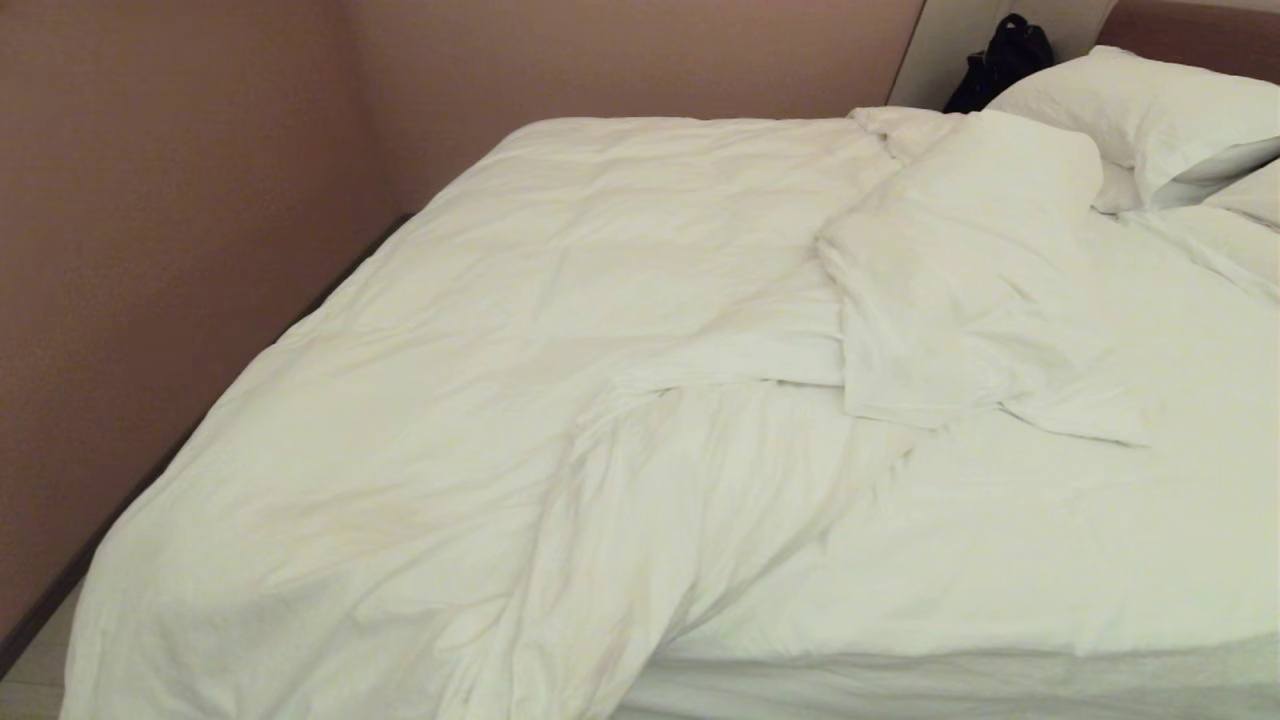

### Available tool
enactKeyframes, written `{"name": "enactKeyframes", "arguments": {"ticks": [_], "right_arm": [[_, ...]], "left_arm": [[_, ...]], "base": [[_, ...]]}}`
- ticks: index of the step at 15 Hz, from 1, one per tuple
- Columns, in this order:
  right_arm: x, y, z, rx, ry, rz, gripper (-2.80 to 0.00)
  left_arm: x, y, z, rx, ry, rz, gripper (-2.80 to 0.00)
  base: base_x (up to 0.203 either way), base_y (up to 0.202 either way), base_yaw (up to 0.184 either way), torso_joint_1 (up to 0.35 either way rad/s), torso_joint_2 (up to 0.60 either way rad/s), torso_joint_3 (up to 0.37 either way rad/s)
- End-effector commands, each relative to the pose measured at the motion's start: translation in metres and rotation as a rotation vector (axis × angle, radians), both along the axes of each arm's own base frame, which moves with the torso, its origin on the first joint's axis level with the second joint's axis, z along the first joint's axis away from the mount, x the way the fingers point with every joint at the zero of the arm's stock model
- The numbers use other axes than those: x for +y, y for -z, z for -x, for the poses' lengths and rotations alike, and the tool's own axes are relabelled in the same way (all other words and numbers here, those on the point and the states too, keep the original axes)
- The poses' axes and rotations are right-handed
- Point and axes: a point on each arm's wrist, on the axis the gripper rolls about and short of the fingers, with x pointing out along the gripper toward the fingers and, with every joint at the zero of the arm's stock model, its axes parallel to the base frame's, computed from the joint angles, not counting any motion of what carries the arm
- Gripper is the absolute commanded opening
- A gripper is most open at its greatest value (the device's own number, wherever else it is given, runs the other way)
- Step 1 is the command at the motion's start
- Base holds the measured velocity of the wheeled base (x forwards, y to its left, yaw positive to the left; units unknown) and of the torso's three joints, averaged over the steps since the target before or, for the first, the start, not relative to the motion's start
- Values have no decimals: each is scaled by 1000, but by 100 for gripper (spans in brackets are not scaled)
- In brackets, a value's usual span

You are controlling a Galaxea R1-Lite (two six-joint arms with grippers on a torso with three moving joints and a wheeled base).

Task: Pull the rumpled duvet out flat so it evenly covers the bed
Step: Hold the folded corner of the quilt

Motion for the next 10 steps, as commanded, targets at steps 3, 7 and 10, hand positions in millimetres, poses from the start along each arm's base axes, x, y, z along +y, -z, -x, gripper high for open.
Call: {"name": "enactKeyframes", "arguments": {"ticks": [3, 7, 10], "right_arm": [[0, 0, 0, 0, 0, 0, -280], [0, 0, 0, 0, 0, 0, -280], [0, 0, 0, 0, 0, 0, -280]], "left_arm": [[-6, 0, 26, -72, -87, -51, -280], [-10, 16, 49, -88, -26, -47, -280], [-11, 25, 64, -151, 37, -38, -280]], "base": [[0, 0, 0, 0, 0, 0], [0, 0, 0, 0, 0, 0], [0, 0, 0, 0, 0, 0]]}}
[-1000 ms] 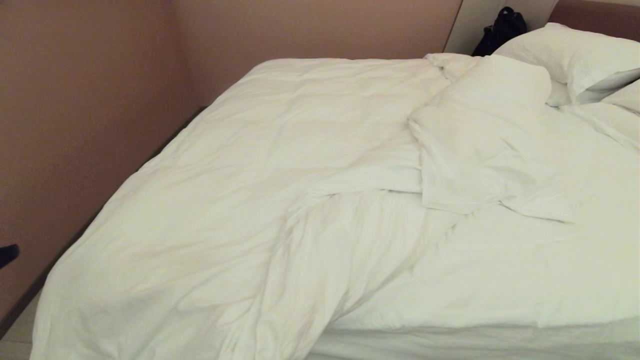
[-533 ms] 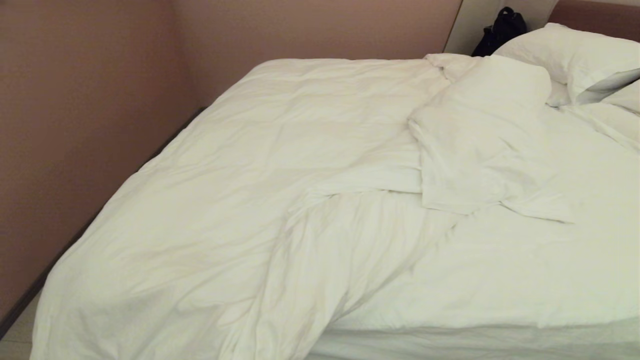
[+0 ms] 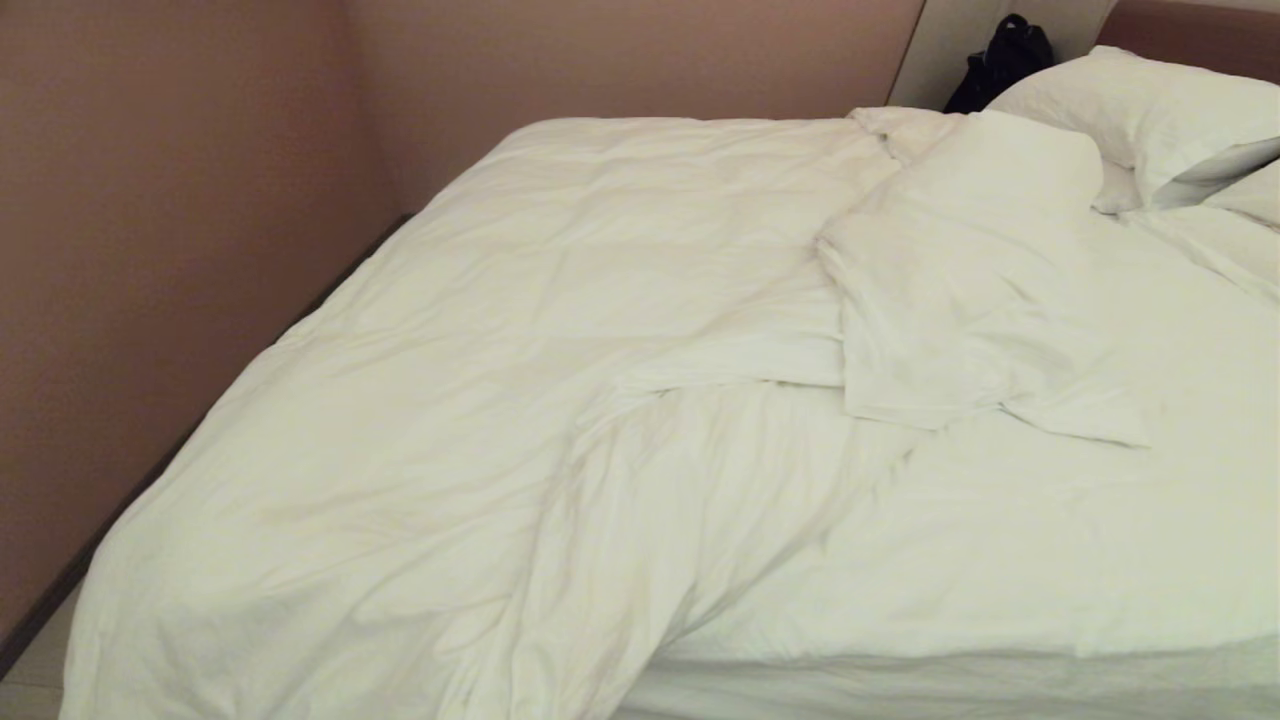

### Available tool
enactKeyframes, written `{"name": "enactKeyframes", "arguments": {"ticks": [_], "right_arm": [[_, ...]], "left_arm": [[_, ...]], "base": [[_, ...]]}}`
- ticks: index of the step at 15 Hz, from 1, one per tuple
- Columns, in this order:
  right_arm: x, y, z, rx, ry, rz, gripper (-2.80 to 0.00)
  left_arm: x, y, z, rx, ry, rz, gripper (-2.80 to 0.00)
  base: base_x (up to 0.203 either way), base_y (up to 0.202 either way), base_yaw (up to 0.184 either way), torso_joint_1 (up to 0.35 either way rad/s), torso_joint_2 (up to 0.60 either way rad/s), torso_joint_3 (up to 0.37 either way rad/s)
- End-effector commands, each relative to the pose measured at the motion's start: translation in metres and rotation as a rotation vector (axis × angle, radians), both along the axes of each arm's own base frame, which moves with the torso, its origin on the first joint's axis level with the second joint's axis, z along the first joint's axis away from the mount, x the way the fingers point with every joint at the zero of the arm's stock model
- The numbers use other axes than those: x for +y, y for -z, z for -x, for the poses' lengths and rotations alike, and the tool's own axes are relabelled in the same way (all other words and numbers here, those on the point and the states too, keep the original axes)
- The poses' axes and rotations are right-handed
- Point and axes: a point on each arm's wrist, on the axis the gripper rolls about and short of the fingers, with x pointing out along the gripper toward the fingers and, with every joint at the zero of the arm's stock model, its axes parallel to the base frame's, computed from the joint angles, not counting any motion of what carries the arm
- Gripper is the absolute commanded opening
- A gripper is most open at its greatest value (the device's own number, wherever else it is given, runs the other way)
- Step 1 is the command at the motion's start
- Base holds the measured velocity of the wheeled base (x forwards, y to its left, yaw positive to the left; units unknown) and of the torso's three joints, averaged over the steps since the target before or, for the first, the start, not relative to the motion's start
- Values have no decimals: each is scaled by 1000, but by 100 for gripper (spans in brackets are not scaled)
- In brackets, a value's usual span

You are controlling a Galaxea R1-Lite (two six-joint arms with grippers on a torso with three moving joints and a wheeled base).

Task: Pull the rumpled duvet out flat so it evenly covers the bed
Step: Hold the folded corner of the quilt

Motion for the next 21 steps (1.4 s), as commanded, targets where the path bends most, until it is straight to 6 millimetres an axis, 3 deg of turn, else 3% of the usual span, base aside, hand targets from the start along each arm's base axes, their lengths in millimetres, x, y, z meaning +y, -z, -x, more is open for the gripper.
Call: {"name": "enactKeyframes", "arguments": {"ticks": [1, 7, 9, 21], "right_arm": [[0, 0, 0, 0, -1, 0, -280], [0, 0, 0, 0, -1, 0, -280], [0, 0, 0, 0, -1, 0, -280], [0, 0, 0, 0, -1, 0, -280]], "left_arm": [[-1, 7, 15, -56, 42, -6, -280], [1, 19, 12, -149, 80, 21, -280], [3, 29, 7, -164, 125, 19, -280], [2, 90, 28, -248, 286, 23, -280]], "base": [[0, 0, 0, 0, 0, 0], [0, 0, 0, 0, 0, 0], [0, 0, 0, 0, 0, 0], [0, 0, 0, 0, 0, 0]]}}
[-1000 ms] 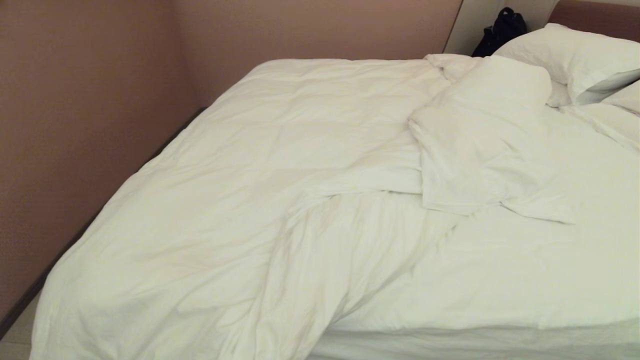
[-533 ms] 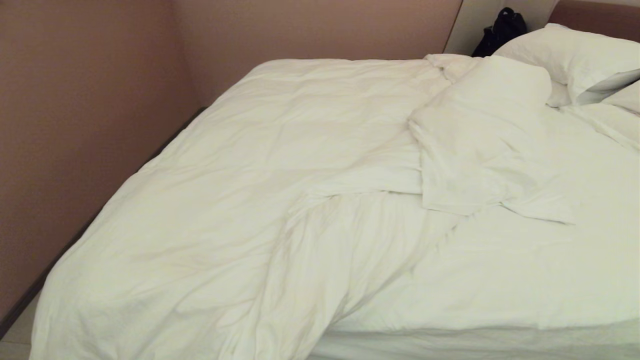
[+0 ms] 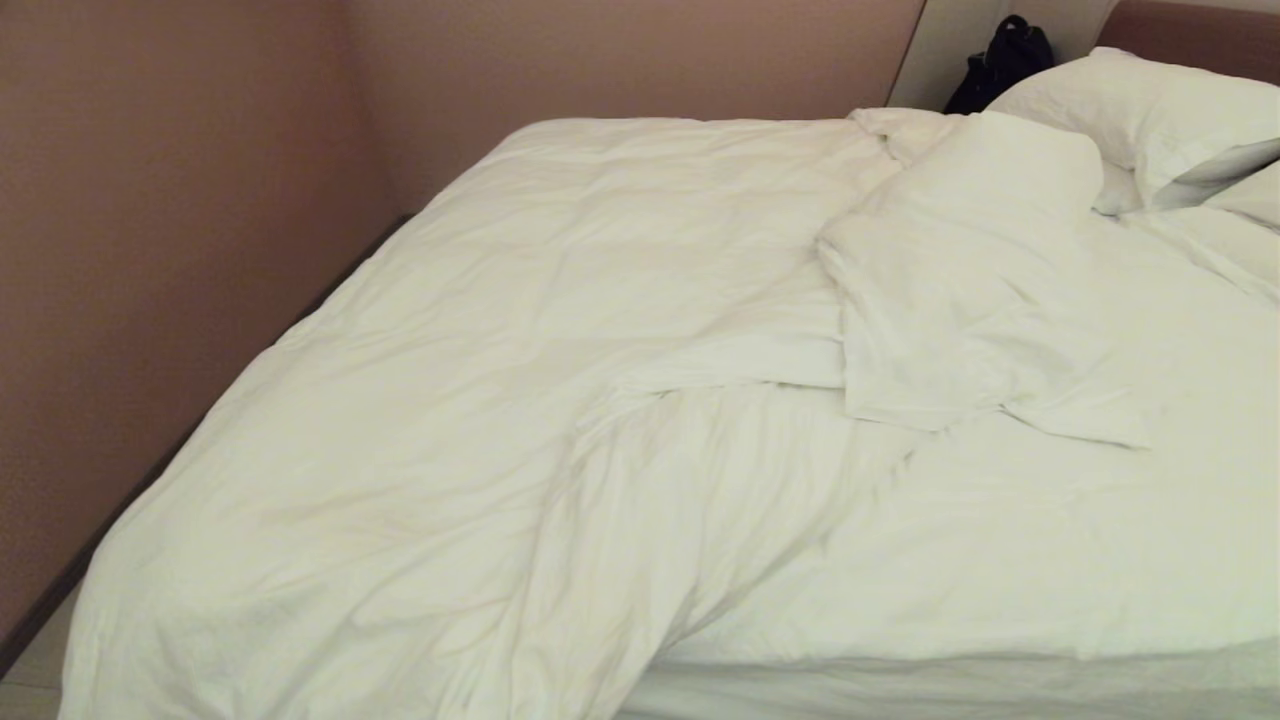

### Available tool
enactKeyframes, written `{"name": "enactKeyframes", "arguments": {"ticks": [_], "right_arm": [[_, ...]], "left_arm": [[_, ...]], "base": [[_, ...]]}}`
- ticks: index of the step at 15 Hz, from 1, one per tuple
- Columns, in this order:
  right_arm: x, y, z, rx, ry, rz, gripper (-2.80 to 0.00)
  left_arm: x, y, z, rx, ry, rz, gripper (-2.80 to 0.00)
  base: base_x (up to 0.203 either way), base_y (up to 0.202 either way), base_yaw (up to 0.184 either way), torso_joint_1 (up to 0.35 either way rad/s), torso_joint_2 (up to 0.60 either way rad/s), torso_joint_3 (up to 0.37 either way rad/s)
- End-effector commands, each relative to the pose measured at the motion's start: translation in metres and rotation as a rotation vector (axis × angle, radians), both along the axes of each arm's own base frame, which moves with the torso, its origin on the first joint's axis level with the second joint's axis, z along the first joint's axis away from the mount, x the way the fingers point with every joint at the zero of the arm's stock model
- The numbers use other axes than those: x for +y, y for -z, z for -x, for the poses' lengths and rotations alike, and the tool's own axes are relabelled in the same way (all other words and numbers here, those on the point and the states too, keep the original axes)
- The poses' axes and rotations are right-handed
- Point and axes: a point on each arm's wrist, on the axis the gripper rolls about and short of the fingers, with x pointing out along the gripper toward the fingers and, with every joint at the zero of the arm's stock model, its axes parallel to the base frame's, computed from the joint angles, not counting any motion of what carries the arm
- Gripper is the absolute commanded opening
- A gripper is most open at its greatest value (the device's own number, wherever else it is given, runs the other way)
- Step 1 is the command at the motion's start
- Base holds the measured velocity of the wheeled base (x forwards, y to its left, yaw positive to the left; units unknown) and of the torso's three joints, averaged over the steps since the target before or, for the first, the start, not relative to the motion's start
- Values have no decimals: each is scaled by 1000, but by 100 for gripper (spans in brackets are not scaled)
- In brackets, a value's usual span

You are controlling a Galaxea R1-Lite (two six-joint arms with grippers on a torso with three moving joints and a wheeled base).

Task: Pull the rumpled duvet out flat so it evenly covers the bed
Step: Hold the folded corner of the quilt

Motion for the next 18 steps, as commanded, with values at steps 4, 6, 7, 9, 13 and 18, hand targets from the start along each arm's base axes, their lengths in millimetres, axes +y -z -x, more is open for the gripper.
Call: {"name": "enactKeyframes", "arguments": {"ticks": [4, 6, 7, 9, 13, 18], "right_arm": [[0, 0, 0, -1, 0, 0, -280], [0, 0, 0, -1, 0, 0, -280], [0, 0, 0, -1, 0, 0, -280], [0, 0, 0, -1, 0, 0, -280], [0, 0, 0, -1, 0, 0, -280], [0, 0, 0, -1, 0, 0, -280]], "left_arm": [[0, 11, -1, 0, 8, 4, -280], [-1, 17, -7, -20, 17, -3, -280], [-1, 23, -11, -25, 16, -11, -280], [0, 33, -18, -38, 8, -33, -280], [0, 49, -24, 5, 5, -40, -280], [0, 59, -27, 47, 4, -38, -280]], "base": [[0, 0, 0, 0, 0, 0], [0, 0, 0, 0, 0, 0], [0, 0, 0, 0, 0, 0], [0, 0, 0, 0, 0, 0], [0, 0, 0, 0, 0, 0], [0, 0, 0, 0, 0, 0]]}}
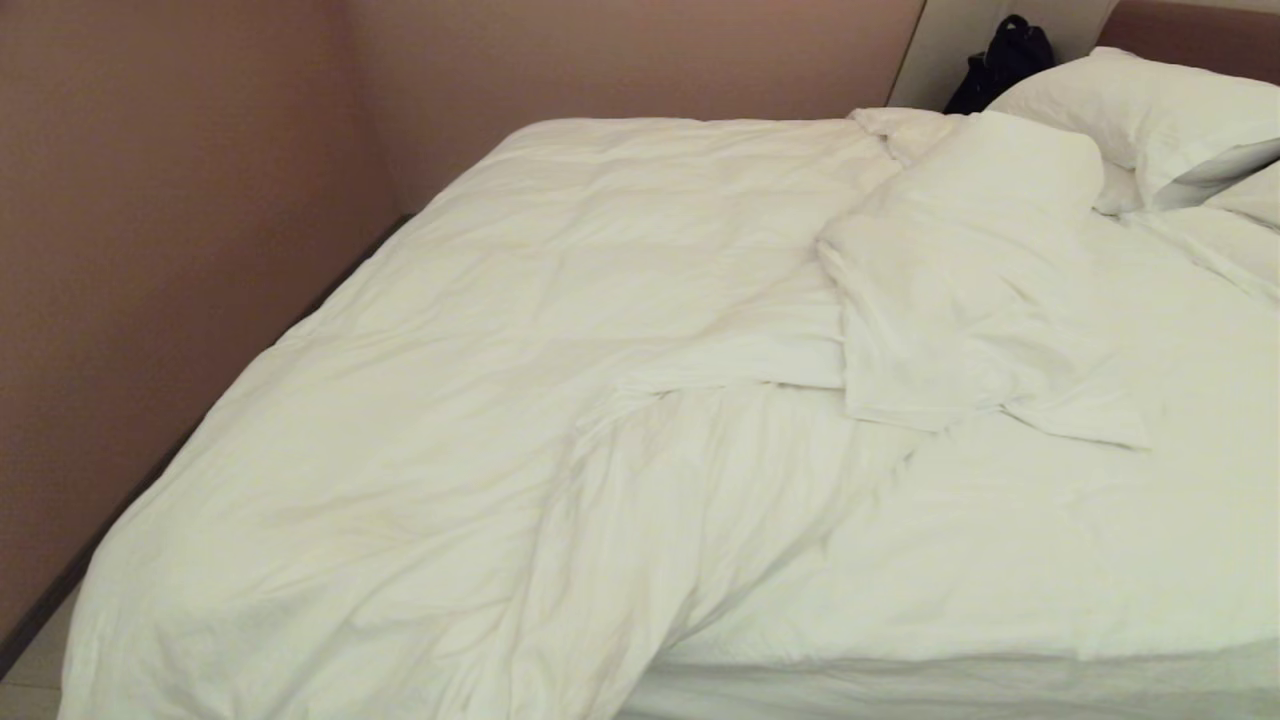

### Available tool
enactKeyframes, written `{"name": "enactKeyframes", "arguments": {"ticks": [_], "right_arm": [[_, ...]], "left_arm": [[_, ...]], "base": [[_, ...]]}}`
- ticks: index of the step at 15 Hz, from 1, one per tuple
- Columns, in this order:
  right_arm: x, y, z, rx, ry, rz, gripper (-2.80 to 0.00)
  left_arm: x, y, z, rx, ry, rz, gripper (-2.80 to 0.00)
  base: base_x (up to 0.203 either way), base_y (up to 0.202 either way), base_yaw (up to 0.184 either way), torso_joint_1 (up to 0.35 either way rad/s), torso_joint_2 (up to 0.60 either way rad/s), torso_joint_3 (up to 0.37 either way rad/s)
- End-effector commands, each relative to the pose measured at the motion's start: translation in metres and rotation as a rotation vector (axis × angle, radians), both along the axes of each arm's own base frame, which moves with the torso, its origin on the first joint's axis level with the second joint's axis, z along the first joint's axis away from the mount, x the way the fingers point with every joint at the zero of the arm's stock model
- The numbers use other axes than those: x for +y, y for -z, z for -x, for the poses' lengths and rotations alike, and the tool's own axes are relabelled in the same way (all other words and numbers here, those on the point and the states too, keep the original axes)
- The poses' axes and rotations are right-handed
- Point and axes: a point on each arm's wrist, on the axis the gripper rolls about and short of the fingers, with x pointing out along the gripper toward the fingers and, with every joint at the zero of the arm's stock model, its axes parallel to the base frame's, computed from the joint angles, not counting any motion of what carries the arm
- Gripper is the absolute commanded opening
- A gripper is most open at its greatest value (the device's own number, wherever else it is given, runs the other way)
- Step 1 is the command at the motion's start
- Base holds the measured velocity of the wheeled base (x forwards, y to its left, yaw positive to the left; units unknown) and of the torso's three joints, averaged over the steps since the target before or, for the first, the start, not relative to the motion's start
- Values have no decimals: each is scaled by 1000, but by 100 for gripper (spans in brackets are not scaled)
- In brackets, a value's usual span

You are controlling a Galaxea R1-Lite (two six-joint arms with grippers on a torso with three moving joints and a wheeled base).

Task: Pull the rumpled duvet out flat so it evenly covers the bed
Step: Hold the folded corner of the quilt

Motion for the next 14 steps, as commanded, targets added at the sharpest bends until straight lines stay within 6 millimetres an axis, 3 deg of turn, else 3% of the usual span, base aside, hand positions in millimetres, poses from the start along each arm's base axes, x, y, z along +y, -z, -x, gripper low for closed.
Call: {"name": "enactKeyframes", "arguments": {"ticks": [1, 14], "right_arm": [[0, 0, 0, -1, 0, 0, -280], [0, 0, 0, -1, 0, 0, -280]], "left_arm": [[0, 3, -1, 18, -1, 1, -280], [-1, 13, -1, 116, 47, -4, -280]], "base": [[0, 0, 0, 0, 0, 0], [0, 0, 0, 0, 0, 0]]}}
